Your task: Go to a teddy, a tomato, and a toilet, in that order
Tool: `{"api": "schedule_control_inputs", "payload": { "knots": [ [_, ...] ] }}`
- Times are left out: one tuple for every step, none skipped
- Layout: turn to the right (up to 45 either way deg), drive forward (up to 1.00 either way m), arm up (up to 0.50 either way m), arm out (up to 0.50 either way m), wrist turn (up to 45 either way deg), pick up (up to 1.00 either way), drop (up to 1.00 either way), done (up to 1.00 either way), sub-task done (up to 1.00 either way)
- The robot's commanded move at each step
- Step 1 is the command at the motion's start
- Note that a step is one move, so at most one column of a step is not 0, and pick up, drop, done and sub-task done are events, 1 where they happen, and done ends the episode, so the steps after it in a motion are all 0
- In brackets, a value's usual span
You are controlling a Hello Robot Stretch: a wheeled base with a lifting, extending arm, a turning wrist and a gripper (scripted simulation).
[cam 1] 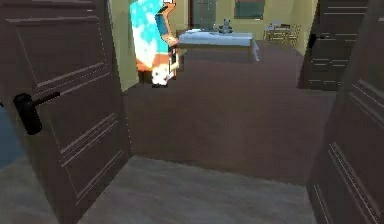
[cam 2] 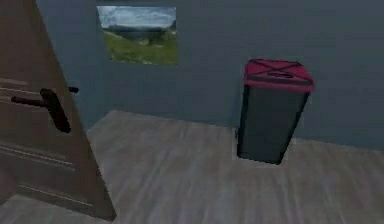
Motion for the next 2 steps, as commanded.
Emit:
{"api": "schedule_control_inputs", "payload": {
  "knots": [
    [12.0,0.00,0.00,0.00,0.0,0.00,0.00,0.00,0.00],
    [0.0,1.00,0.00,0.00,0.0,0.00,0.00,0.00,0.00]
  ]
}}
